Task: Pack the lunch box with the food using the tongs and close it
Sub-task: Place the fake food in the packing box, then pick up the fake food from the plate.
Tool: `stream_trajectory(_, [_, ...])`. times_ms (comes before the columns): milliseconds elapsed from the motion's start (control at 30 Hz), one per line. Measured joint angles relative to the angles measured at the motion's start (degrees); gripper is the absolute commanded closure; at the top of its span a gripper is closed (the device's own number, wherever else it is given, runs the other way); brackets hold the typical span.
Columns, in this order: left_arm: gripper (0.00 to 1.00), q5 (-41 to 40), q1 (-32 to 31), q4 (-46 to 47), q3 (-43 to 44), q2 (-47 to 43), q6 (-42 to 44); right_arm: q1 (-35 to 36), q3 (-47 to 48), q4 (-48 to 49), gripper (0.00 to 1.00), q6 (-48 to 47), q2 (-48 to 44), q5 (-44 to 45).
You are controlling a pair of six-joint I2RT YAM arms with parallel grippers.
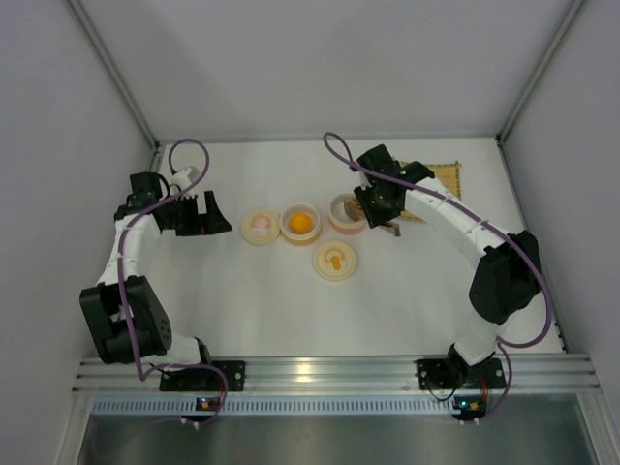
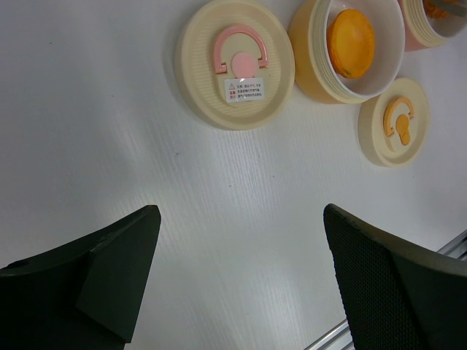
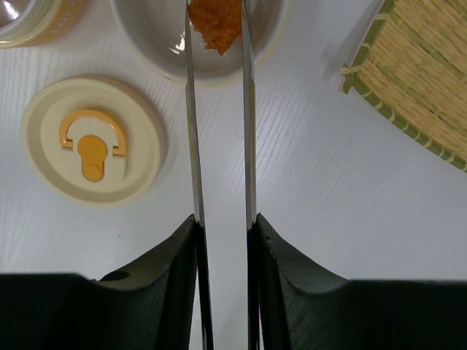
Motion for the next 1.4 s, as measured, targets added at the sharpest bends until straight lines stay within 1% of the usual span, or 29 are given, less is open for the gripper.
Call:
stream_trajectory(100, [0.02, 0.0, 0.0, 0.0, 0.0, 0.0, 0.0, 0.0, 0.0, 0.0, 0.69, 0.0, 0.0, 0.9])
stream_trajectory(133, [0.02, 0.0, 0.0, 0.0, 0.0, 0.0, 0.0, 0.0, 0.0, 0.0, 0.67, 0.0, 0.0, 1.1])
stream_trajectory(167, [0.02, 0.0, 0.0, 0.0, 0.0, 0.0, 0.0, 0.0, 0.0, 0.0, 0.62, 0.0, 0.0, 1.4])
stream_trajectory(267, [0.02, 0.0, 0.0, 0.0, 0.0, 0.0, 0.0, 0.0, 0.0, 0.0, 0.54, -0.4, 0.0, 1.9])
stream_trajectory(333, [0.02, 0.0, 0.0, 0.0, 0.0, 0.0, 0.0, 0.0, 0.0, 0.0, 0.53, -0.6, 0.0, 2.2])
stream_trajectory(733, [0.02, -0.2, 0.0, 0.0, 0.0, 0.0, 0.0, 0.0, 0.0, 0.1, 0.52, -0.5, -0.6, 2.3])
stream_trajectory(967, [0.02, -0.2, 0.0, 0.0, 0.0, 0.0, 0.0, -0.2, 1.2, 0.2, 0.50, 0.2, -6.7, 3.0])
stream_trajectory(1100, [0.02, -0.2, 0.0, 0.0, 0.0, 0.0, 0.0, -3.1, 1.9, 0.6, 0.48, 0.2, -11.0, 2.9])
stream_trajectory(1167, [0.02, -0.2, 0.0, 0.0, 0.0, 0.0, 0.0, -6.6, 2.0, 0.6, 0.48, 0.0, -11.6, 2.8])
stream_trajectory(1300, [0.02, -0.2, 0.0, 0.0, 0.0, 0.0, 0.0, -15.0, 2.2, 0.9, 0.49, -0.6, -9.1, 3.4])
stream_trajectory(1400, [0.02, -0.2, 0.0, 0.0, 0.0, 0.0, 0.0, -18.8, 3.3, 0.6, 0.49, -0.6, -4.9, 3.2])
